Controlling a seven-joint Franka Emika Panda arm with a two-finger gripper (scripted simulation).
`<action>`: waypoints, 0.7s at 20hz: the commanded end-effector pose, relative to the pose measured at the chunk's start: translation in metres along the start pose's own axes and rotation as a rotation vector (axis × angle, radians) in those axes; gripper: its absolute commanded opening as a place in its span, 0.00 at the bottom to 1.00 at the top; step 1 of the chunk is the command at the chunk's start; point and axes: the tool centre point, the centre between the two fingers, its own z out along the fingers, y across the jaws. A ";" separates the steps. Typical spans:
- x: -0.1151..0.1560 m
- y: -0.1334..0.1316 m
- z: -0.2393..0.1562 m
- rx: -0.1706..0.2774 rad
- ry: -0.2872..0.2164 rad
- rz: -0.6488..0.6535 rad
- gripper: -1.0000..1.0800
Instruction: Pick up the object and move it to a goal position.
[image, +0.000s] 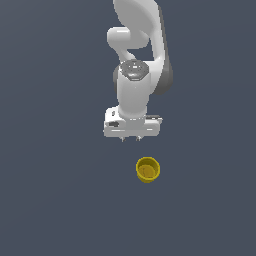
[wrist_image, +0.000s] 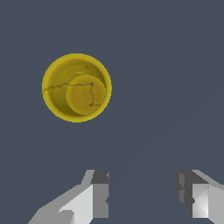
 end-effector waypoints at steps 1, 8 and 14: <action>0.005 -0.004 0.002 -0.001 -0.004 0.009 0.62; 0.027 -0.024 0.013 -0.008 -0.020 0.052 0.62; 0.051 -0.052 0.029 -0.021 -0.040 0.108 0.62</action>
